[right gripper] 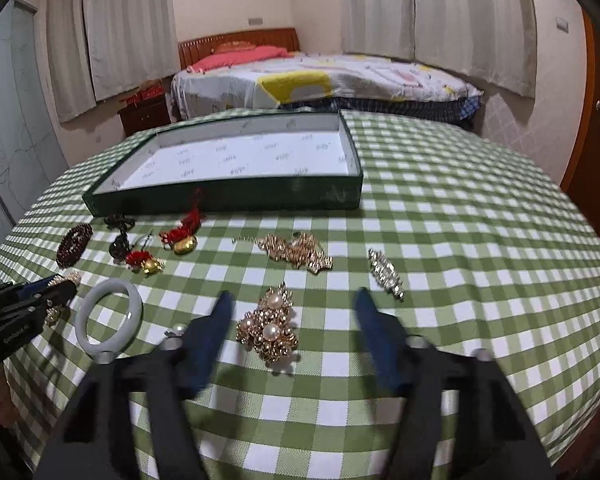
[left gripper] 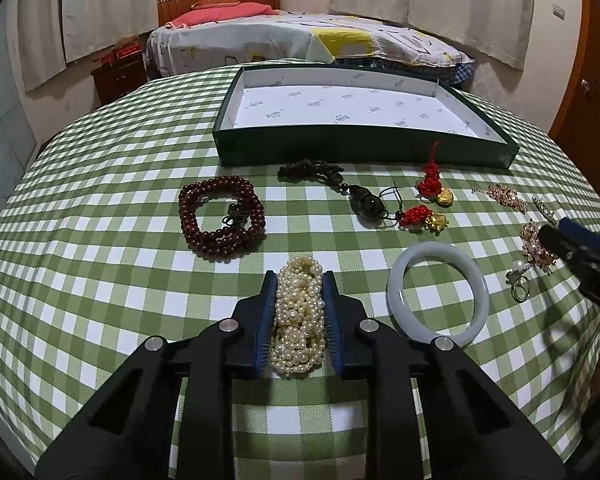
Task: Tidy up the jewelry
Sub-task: 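Grasp the pearl necklace with the left tool while the right tool grasps the pearl brooch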
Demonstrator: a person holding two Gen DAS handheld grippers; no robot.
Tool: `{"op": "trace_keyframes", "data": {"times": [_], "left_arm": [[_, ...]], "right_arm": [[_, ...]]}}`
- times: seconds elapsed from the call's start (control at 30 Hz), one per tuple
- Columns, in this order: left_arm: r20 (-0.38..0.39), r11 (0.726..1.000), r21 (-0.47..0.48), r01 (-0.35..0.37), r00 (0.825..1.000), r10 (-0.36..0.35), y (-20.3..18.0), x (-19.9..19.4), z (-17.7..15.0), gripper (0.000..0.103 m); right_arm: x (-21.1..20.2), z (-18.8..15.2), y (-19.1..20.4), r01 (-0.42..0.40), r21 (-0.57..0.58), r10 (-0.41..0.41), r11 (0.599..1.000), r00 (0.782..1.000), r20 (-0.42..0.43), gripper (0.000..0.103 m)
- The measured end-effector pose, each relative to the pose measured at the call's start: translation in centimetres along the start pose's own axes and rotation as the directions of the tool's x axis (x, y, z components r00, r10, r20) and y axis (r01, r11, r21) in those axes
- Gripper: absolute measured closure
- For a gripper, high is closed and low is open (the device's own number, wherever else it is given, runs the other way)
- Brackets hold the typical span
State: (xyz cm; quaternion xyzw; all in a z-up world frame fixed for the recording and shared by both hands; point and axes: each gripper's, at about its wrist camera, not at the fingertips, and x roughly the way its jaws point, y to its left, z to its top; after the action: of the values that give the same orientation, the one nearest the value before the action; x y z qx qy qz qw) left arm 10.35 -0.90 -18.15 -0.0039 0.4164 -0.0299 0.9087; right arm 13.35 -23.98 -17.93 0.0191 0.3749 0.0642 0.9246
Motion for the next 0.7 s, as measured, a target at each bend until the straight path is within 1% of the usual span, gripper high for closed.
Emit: {"op": "trace_keyframes", "data": {"times": [0.2,0.33,0.4,0.47,0.5,0.7], "left_arm": [[0.002,1.000,-0.016,-0.001,1.000,0.001,0.4,-0.1,0.0,0.082],[0.002,1.000,-0.027,-0.005,1.000,0.005,0.6,-0.1,0.1,0.083],[0.000,0.999,-0.035,-0.006,1.000,0.006,0.7,-0.1,0.1,0.083],[0.000,0.999,-0.038,-0.007,1.000,0.007,0.8,-0.1,0.1,0.083],[0.002,0.999,-0.039,-0.006,1.000,0.006,0.8,-0.2,0.1,0.083],[0.009,0.999,-0.047,-0.002,1.000,0.003,0.9,-0.5,0.2,0.085]], "right_arm": [[0.8,-0.2,0.4,-0.007,-0.019,0.006,1.000,0.999,-0.033,0.047],[1.1,-0.4,0.6,-0.021,-0.029,0.020,0.999,0.999,-0.047,0.054],[1.0,-0.5,0.8,-0.047,-0.037,0.045,0.998,0.998,-0.047,0.067],[0.8,-0.5,1.1,-0.053,-0.048,0.051,0.997,0.998,-0.047,0.072],[0.7,-0.5,1.2,-0.055,-0.053,0.053,0.997,0.998,-0.046,0.076],[0.3,-0.6,0.9,-0.065,-0.037,0.063,0.997,0.997,-0.041,0.076]]}}
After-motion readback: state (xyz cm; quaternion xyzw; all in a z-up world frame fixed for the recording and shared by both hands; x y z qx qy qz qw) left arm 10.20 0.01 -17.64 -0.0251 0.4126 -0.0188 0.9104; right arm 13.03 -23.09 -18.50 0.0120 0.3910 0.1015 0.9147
